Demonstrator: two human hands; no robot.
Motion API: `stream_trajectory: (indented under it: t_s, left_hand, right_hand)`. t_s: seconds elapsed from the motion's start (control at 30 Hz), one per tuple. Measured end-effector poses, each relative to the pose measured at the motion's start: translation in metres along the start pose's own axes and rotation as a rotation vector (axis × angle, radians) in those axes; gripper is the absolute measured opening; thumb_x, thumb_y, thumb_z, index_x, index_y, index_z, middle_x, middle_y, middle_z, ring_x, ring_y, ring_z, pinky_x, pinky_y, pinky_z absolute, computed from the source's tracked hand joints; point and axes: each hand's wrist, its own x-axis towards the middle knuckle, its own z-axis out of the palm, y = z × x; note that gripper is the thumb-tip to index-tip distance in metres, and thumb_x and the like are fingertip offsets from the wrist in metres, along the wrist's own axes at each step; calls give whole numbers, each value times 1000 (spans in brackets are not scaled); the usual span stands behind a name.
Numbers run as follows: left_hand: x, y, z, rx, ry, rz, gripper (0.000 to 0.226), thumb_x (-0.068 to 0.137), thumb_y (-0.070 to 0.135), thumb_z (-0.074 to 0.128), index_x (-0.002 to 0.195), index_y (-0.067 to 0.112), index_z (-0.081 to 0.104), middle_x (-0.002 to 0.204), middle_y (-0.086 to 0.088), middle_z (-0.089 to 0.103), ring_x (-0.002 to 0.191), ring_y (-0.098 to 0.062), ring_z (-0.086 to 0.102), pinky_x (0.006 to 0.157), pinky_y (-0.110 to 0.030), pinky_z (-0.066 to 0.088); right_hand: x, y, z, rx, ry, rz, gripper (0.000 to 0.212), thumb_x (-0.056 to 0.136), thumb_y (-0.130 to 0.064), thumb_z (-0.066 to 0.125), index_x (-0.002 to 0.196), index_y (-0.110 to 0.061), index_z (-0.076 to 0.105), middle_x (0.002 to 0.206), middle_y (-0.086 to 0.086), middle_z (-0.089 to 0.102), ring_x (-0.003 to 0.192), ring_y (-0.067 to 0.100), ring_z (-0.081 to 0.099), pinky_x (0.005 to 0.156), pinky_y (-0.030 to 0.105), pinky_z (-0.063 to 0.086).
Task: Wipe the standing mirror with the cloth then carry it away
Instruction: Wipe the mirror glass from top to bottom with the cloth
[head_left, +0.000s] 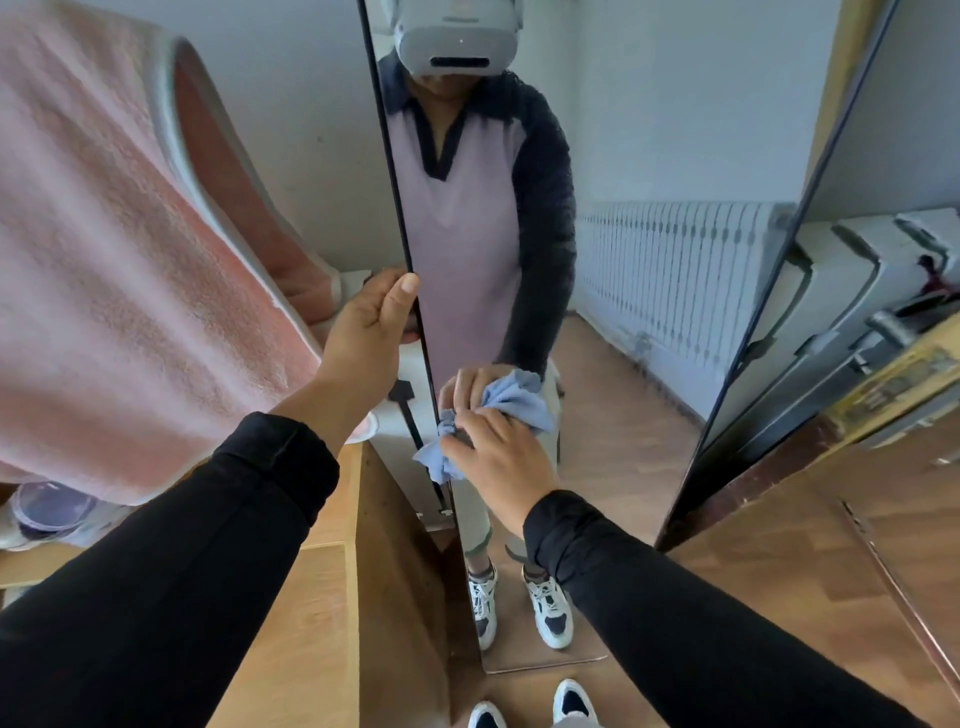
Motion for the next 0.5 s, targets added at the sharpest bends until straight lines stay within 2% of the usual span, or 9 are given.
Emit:
stream_trajectory:
  t_s: [0.07, 0.13, 0.2, 0.27, 0.33, 0.43, 0.5]
  left_hand:
    - [0, 0, -1, -9, -2, 2, 27, 95, 58, 46, 102, 41, 66, 113, 5, 71, 108, -21, 68, 97, -50, 53]
    - [0, -1, 0, -4, 2, 17, 28, 98, 54, 46, 105, 37, 66, 114, 5, 71, 108, -20, 68, 96, -49, 54]
    - [0, -2, 1, -23, 9, 20, 23, 103, 44, 44, 104, 37, 66, 111, 10, 72, 107, -17, 69, 96, -45, 55]
    - [0, -1, 3, -31, 14, 16, 24, 104, 39, 43, 99, 43, 65, 107, 14, 72, 106, -15, 69, 95, -41, 55]
    - [-1, -1, 3, -17, 15, 18, 26, 105, 39, 42, 96, 46, 65, 106, 15, 72, 107, -15, 69, 96, -41, 54]
    - [-2, 1, 4, 5, 26, 14, 28, 105, 36, 41, 93, 44, 65, 104, 14, 71, 107, -19, 68, 98, -45, 53]
    - [-5, 5, 5, 15, 32, 16, 30, 104, 32, 41, 90, 43, 65, 100, 16, 70, 106, -18, 68, 100, -46, 52]
  right_hand:
    - [-9, 16, -8, 73, -27, 148, 17, 96, -19, 51, 108, -20, 63, 111, 5, 59, 100, 23, 54, 86, 38, 51]
    - [-19, 34, -23, 147, 36, 340, 22, 102, -28, 45, 118, -28, 61, 120, 5, 59, 110, 22, 52, 93, 38, 47]
    - [-27, 53, -36, 164, 99, 512, 25, 101, -21, 50, 122, -28, 60, 125, 8, 55, 114, 24, 49, 91, 38, 45]
    - [-35, 68, -49, 165, 138, 687, 31, 91, -8, 61, 121, -18, 63, 123, 12, 51, 108, 24, 48, 87, 22, 35]
    - [-39, 76, -57, 199, 198, 841, 35, 81, 2, 71, 114, -7, 64, 113, 17, 53, 92, 22, 50, 80, 10, 24]
    - [-37, 73, -65, 387, 287, 1072, 28, 88, -5, 67, 114, -3, 59, 113, 14, 53, 88, 22, 49, 72, 11, 24]
    - [-34, 73, -69, 472, 333, 1157, 25, 91, -10, 64, 114, -3, 57, 109, 9, 51, 85, 12, 39, 67, 11, 26]
